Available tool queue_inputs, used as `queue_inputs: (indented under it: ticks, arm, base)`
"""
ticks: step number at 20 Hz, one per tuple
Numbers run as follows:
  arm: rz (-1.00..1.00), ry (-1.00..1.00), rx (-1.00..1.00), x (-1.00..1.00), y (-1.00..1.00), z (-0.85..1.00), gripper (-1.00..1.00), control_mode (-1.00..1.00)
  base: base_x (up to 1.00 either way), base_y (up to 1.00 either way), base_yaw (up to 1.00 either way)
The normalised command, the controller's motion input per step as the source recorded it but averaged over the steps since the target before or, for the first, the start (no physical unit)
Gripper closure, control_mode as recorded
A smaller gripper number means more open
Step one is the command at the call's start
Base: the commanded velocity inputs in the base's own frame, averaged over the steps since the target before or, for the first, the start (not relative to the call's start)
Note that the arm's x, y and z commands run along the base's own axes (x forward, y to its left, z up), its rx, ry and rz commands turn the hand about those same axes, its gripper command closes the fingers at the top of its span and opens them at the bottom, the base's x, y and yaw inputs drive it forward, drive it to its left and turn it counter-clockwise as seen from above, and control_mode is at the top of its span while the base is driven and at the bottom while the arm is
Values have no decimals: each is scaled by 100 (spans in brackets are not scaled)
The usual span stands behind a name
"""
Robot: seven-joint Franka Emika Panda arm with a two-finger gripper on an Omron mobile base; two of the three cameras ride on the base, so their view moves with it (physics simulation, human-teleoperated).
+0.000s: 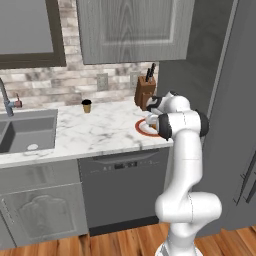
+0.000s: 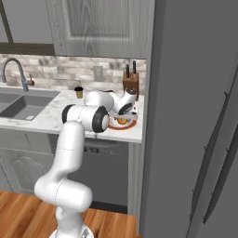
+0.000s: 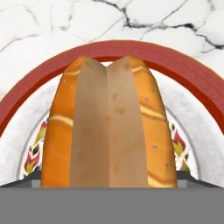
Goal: Pick the hotdog bun from the counter and place it in the microwave. Then turn on the microwave.
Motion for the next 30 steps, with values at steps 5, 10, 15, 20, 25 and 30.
queue_inputs:
  ticks: [5,10,15,20,25,30]
  arm:
    - [0,3,-6,0,1,-22,100,-100]
    - [-1,1,-5,0,11,-5,100,-100]
    - [-7,0,-4,0,6,6,100,-100]
    - [-11,0,-4,0,1,25,100,-100]
    - [-13,0,-4,-7,0,27,100,-100]
    - [-14,1,-2,-17,0,16,100,-100]
  base:
    - [0,0,0]
    - [0,0,0]
    - [0,0,0]
    - [0,0,0]
    - [0,0,0]
    - [0,0,0]
